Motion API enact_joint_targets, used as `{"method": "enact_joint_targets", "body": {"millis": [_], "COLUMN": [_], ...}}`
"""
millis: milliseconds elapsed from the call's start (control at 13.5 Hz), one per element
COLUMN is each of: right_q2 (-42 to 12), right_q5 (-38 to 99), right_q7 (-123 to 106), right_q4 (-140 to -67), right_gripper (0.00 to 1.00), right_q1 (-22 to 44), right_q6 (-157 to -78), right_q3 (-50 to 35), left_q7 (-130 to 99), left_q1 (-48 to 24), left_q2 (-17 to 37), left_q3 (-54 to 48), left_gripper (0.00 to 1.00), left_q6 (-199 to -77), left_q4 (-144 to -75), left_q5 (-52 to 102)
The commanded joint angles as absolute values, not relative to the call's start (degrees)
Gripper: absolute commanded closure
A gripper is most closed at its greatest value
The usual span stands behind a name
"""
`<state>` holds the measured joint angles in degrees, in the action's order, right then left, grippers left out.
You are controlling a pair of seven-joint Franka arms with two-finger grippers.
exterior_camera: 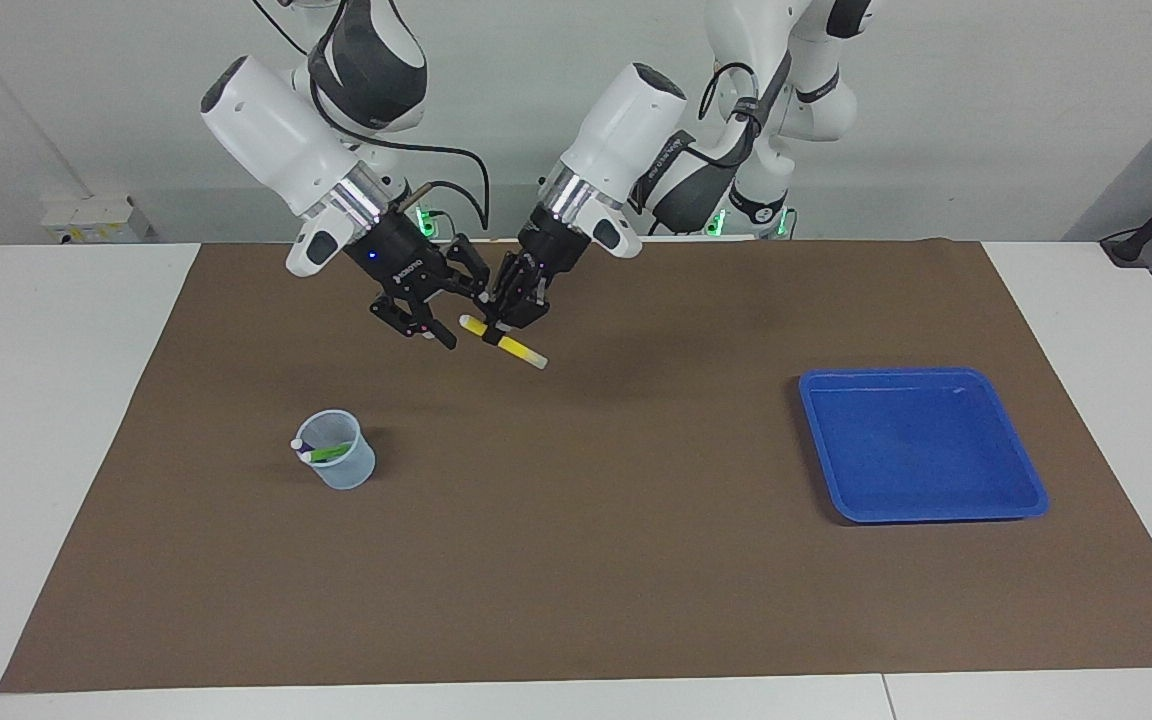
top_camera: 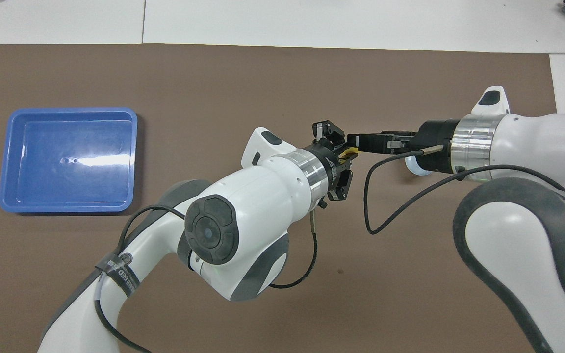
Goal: Transfer and insert pens with both arms
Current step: 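Grasp the yellow pen's far end with the right gripper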
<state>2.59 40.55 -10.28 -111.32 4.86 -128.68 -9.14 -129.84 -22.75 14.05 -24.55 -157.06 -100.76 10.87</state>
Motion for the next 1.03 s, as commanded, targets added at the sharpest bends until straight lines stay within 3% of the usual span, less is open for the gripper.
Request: {"method": "enact_joint_targets", "body": {"millis": [0, 295, 738, 960], "right_q2": [2.46, 2.81, 2.9, 2.73], "right_q5": [39.73, 39.73, 39.73, 39.73], "right_q7": [-10.72, -10.37, -10.11, -9.4], "right_q4": [-111.36, -111.36, -111.09, -110.57], "right_gripper": [0.47, 0.5, 0.66, 0.67], "right_q1": [4.22, 4.04, 3.25, 3.25], "right_q6": [-127.1, -124.99, -123.66, -123.66], "right_q3": [-9.41, -9.23, -9.23, -9.23], "left_q7": [-130.08, -130.08, -130.17, -130.08], "left_q1": [-24.08, -23.99, -23.99, -23.99], "left_q2": [13.89, 13.89, 13.89, 13.89], "left_q3": [-23.73, -23.73, -23.73, -23.73], "left_gripper": [1.0, 1.0, 1.0, 1.0], "left_q6": [-158.03, -158.03, -158.03, -158.03], "left_q4": [-100.46, -100.11, -100.02, -100.02], "left_q5": [12.04, 12.04, 12.04, 11.95]}}
